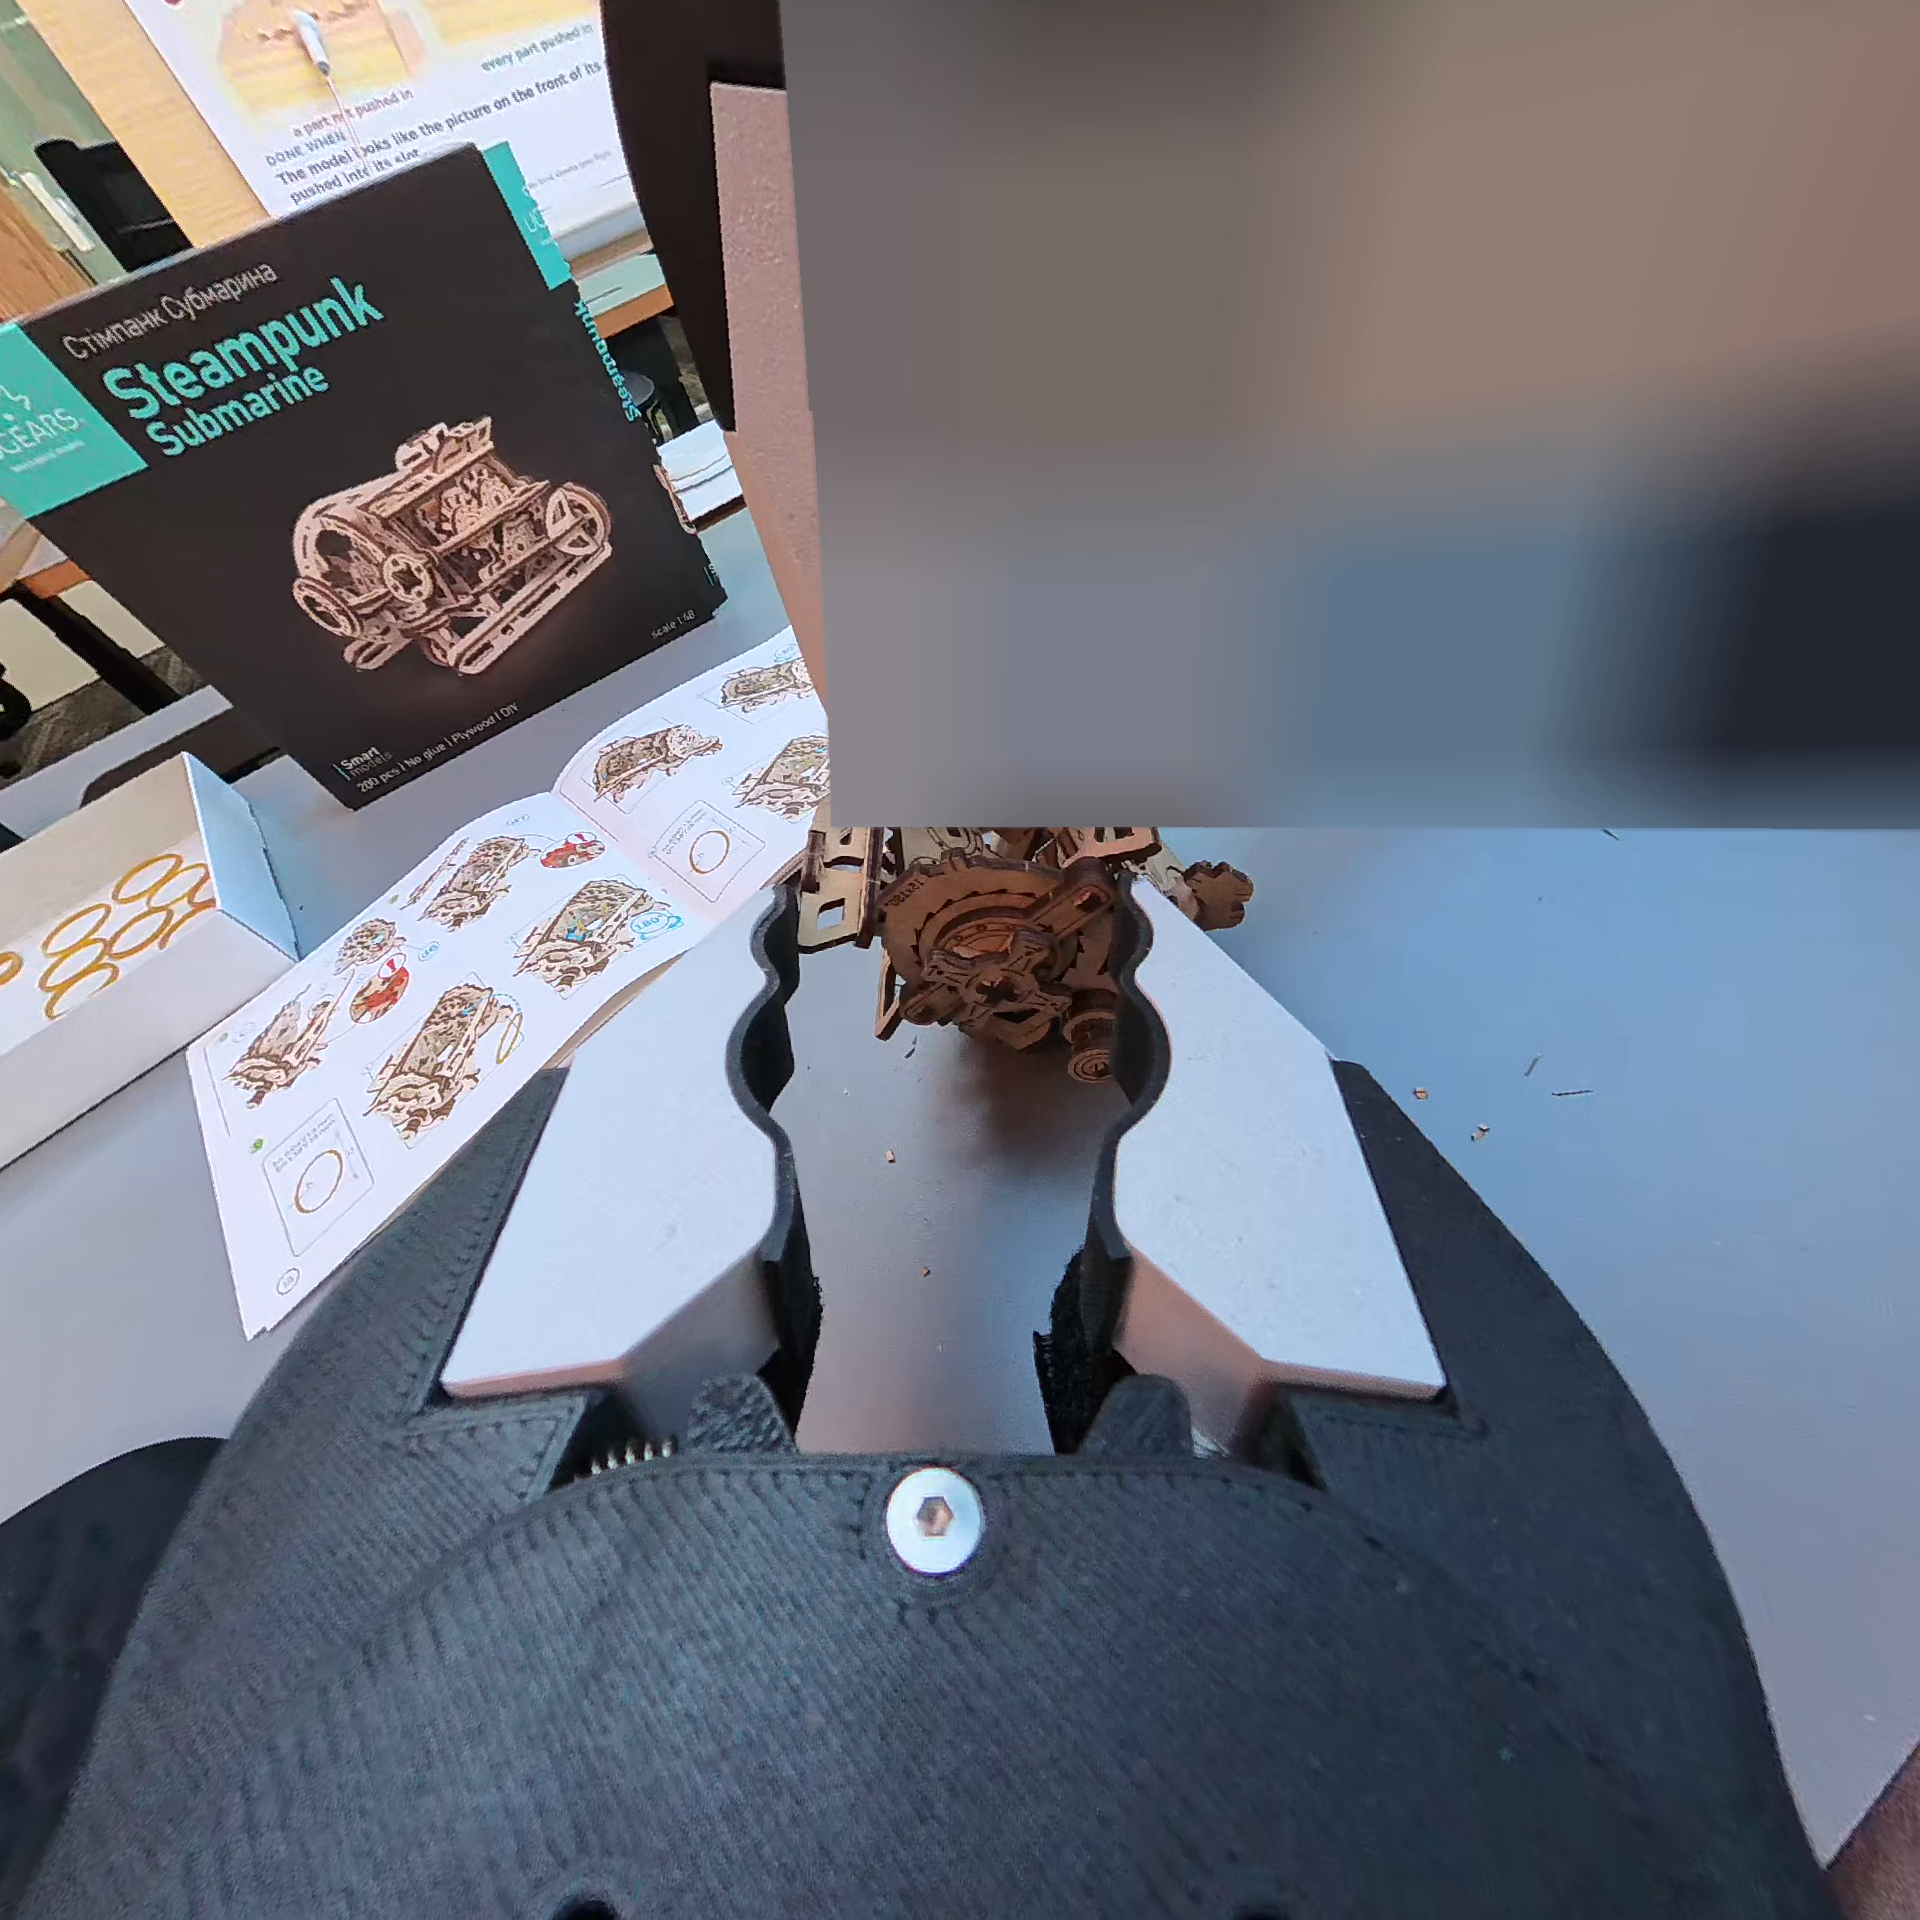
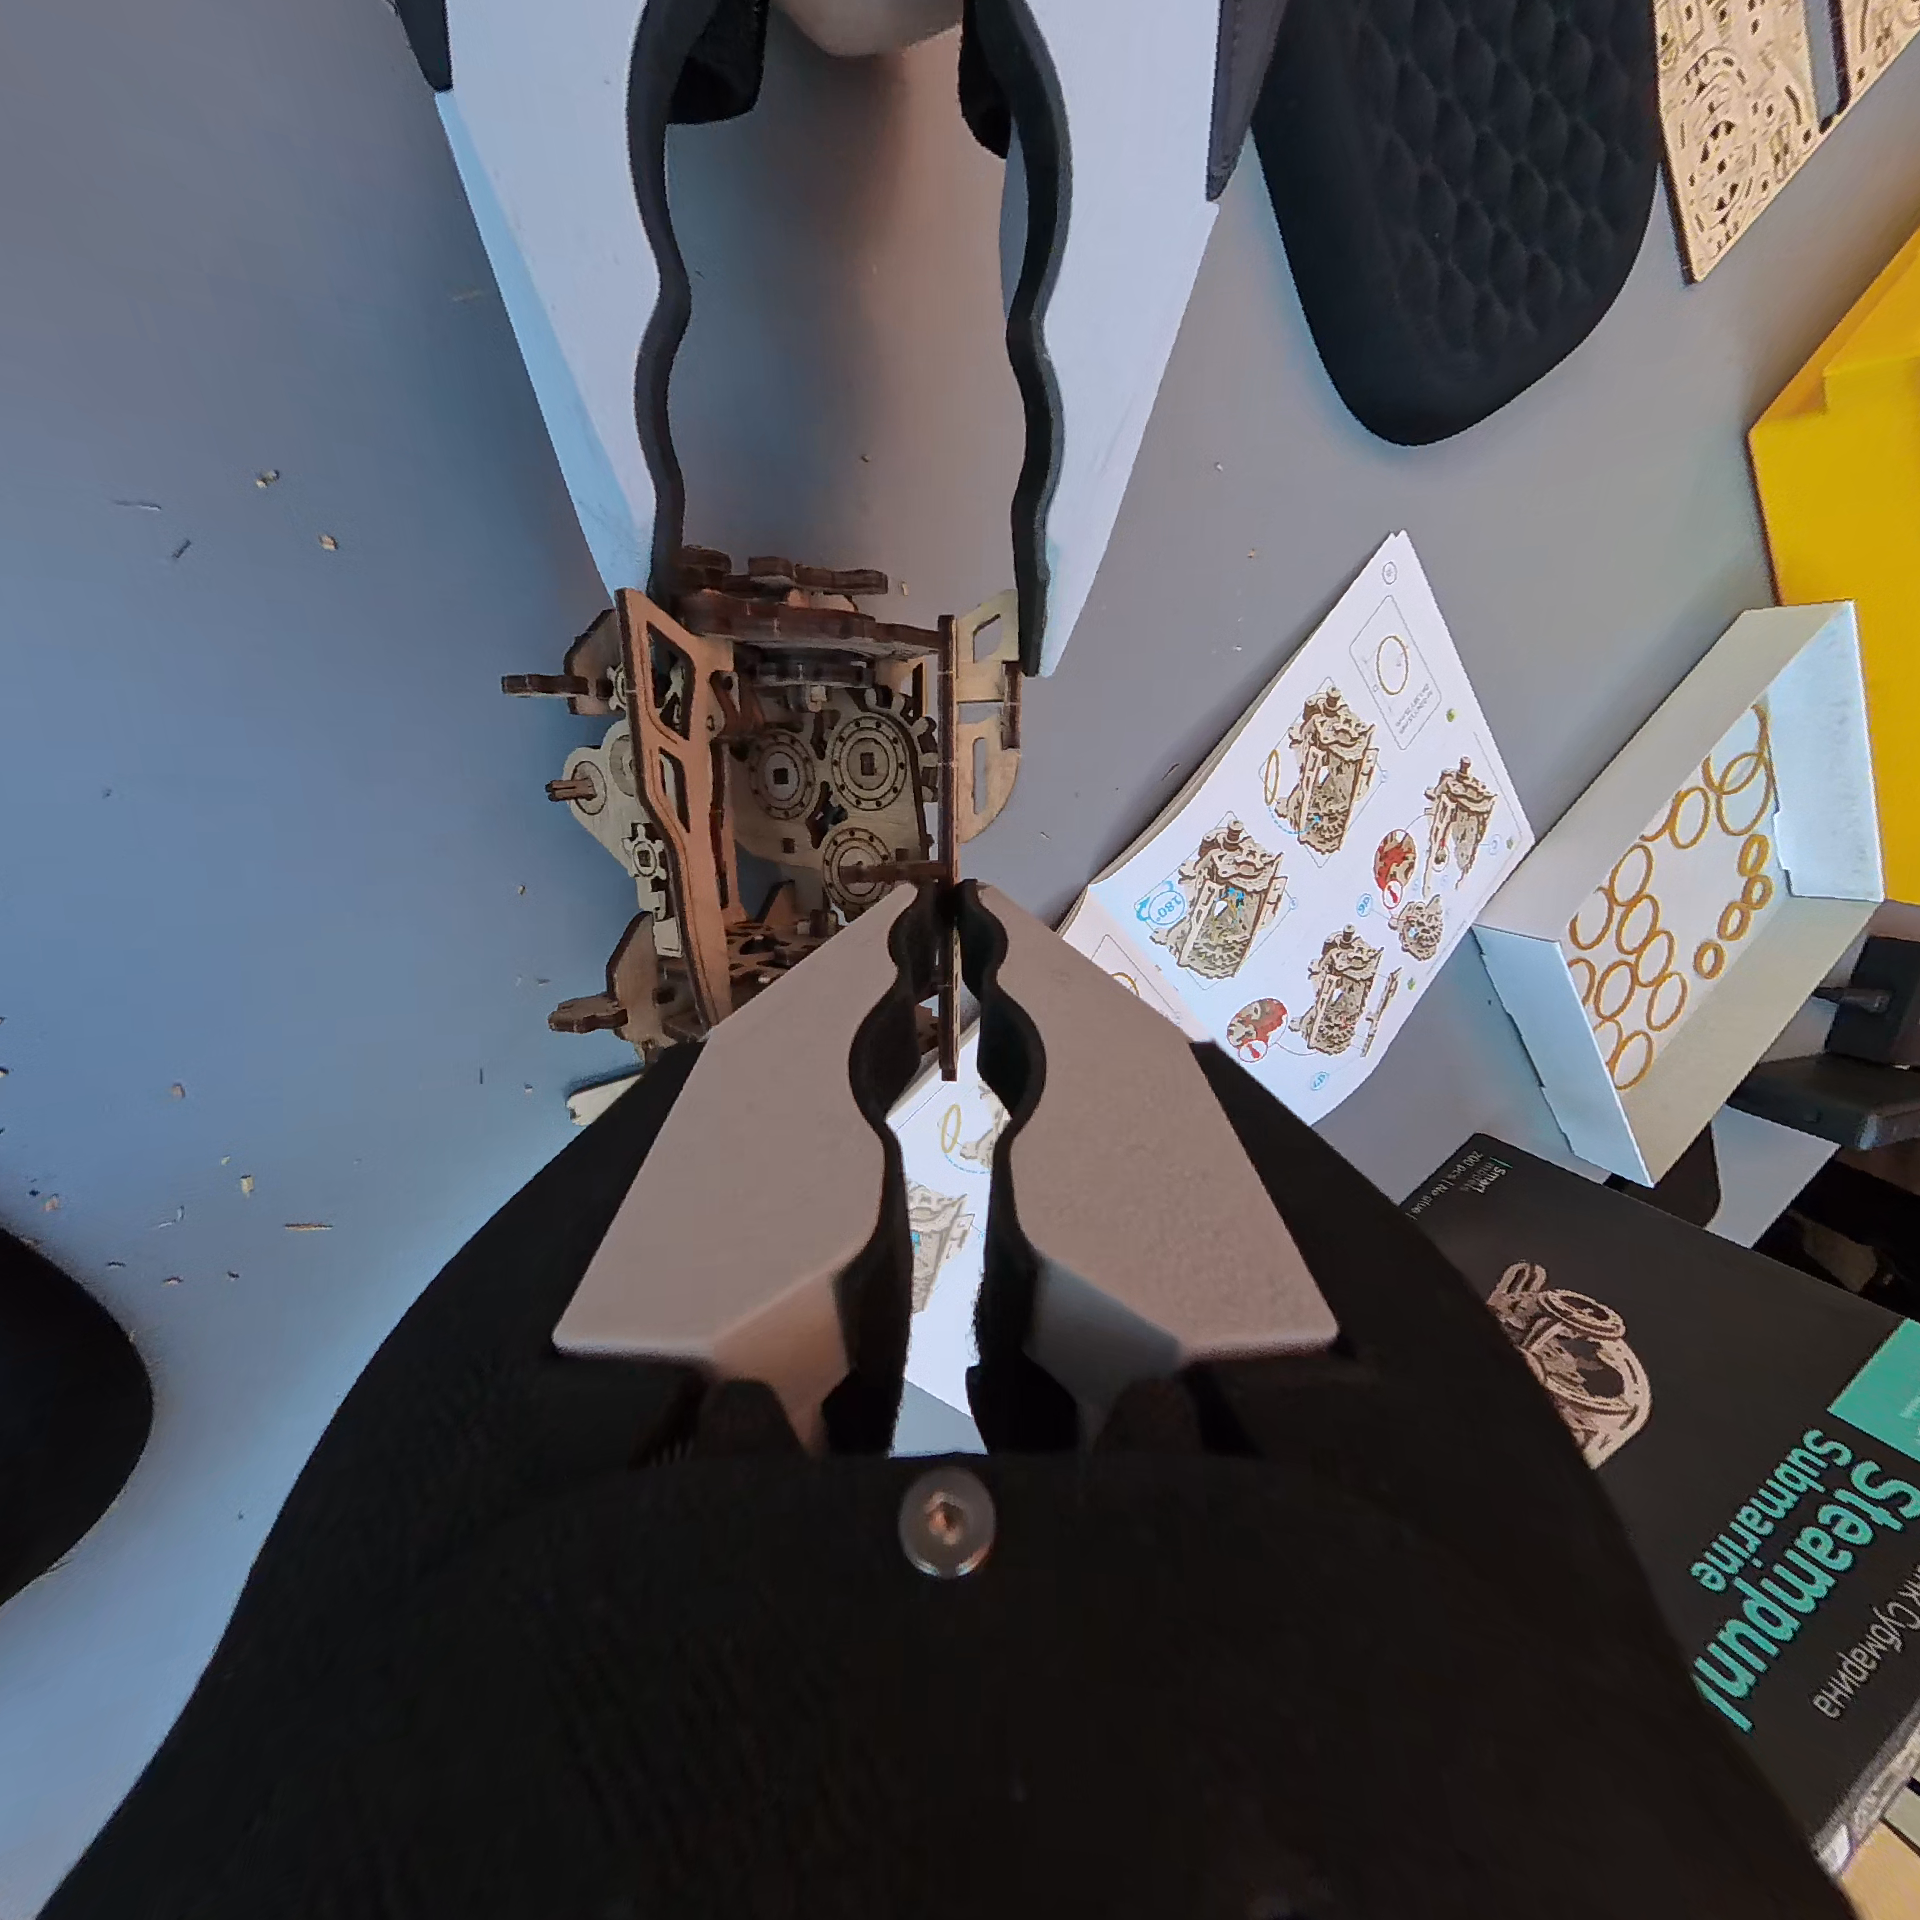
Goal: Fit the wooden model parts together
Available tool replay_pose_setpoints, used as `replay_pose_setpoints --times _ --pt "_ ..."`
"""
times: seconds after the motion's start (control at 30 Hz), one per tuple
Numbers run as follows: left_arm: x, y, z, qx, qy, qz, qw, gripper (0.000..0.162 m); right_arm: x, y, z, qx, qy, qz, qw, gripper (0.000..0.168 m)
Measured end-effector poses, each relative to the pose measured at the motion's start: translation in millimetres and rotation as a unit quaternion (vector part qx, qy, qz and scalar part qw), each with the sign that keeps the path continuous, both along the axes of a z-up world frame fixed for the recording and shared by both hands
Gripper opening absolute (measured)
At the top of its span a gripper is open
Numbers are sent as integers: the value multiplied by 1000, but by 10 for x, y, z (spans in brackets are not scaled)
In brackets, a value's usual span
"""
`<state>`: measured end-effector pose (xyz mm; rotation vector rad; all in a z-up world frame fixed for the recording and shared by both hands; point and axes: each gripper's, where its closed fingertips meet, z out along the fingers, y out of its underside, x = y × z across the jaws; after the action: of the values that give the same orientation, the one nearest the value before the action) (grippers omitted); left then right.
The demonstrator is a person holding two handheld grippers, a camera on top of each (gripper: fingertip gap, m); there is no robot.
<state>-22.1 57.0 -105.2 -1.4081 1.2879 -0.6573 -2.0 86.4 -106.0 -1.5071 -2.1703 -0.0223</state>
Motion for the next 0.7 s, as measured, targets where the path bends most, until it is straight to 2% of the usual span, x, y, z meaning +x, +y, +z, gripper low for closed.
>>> replay_pose_setpoints --times 0.03,0.37,0.7 --pt "0 -1 0 1 0 -1 1000 59 0 -3 0 -3 -1 3 1000 3" --pt "14 -14 -16 0 5 -15 1000 61 20 -40 3 -84 -32 8 996 2" --pt "4 8 -12 -10 2 -14 1000 60 0 -7 -11 -128 -16 -16 992 2"
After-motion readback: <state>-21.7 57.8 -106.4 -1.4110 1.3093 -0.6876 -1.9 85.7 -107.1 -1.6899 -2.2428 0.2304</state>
